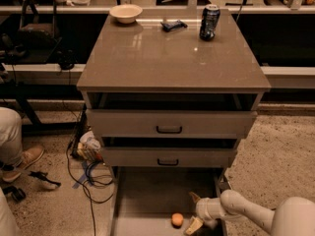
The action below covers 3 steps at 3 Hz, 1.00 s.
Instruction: Pick orange from bottom drawer and place on counter
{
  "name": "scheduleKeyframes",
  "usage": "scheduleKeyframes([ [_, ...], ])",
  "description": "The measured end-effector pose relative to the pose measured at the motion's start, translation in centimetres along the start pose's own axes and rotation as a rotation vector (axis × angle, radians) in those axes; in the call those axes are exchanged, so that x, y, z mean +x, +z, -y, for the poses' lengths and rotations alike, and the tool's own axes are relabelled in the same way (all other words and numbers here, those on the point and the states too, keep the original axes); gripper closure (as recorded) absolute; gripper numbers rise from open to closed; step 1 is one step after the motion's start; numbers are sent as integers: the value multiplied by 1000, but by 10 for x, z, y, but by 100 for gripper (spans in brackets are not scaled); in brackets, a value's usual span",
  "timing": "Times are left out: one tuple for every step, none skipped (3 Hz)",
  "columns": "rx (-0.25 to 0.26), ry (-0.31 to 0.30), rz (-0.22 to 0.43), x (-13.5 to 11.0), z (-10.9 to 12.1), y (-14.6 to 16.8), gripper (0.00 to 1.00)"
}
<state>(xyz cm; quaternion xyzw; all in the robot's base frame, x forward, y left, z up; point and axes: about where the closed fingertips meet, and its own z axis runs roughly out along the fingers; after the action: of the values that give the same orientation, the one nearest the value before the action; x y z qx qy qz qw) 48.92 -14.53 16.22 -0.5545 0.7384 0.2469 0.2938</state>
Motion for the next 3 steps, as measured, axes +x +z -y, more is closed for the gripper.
scheduleKeyframes([
  [-14,-56,-15,4,-4,25,0],
  [-19,-126,-22,-1,-11,47,1],
  [-29,-153,-23,-3,-15,58,21],
])
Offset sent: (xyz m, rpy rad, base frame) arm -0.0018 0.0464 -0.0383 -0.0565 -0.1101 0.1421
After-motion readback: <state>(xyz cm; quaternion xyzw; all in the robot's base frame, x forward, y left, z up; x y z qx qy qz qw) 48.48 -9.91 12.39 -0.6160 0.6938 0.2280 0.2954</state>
